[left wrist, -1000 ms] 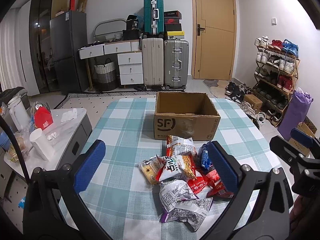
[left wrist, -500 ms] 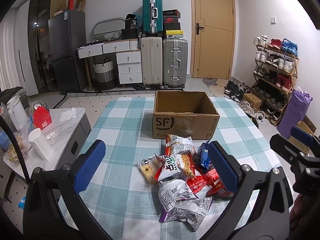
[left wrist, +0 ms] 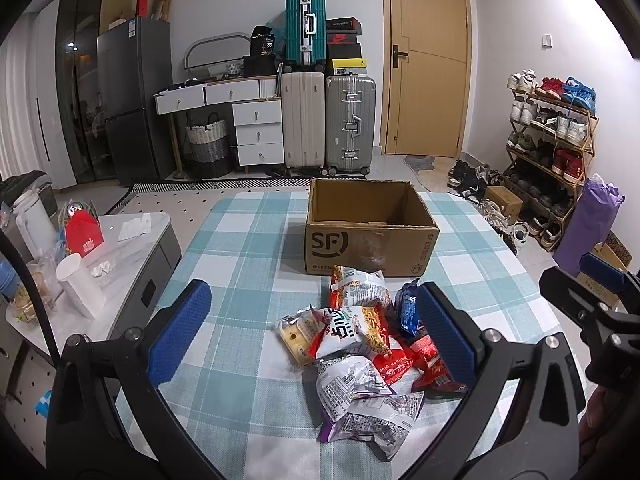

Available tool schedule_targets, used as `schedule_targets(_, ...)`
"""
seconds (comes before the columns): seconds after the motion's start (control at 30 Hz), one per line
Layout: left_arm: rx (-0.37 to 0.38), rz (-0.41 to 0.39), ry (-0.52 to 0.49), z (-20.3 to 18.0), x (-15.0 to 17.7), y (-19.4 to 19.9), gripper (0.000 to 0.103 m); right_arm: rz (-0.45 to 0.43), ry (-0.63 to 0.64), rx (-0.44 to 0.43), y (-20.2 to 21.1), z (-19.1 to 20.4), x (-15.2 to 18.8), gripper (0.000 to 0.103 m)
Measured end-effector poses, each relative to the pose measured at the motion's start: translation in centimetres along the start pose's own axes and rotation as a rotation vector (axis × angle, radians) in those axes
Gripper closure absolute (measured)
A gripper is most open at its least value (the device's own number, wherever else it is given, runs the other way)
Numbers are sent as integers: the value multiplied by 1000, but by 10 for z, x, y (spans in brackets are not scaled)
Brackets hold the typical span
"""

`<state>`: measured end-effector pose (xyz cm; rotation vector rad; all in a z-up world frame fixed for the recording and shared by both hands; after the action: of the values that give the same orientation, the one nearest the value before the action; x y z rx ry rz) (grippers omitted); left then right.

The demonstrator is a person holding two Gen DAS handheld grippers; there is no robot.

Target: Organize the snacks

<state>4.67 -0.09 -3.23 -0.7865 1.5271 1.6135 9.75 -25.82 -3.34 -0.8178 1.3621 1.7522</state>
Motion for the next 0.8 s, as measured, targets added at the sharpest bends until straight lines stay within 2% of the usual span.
schedule_targets(0.6, 5, 5, 2, -2, 4, -1, 1, -5, 2, -14, 2, 0, 2, 0)
schedule_targets(0.8, 7, 24, 6, -7, 17, -7, 1, 10, 1, -49, -8, -2, 11, 0)
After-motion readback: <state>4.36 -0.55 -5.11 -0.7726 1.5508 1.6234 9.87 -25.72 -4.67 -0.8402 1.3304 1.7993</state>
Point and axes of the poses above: each gripper's, at about its wrist camera, not at the fingertips, and y roughly against the way its jaws point, z to its left, x to its underside, the point moved 6 cm from there along -y, roughly the way its jaws point, and after that the axes turned 5 degrees about -y, right-handed, at the moved point
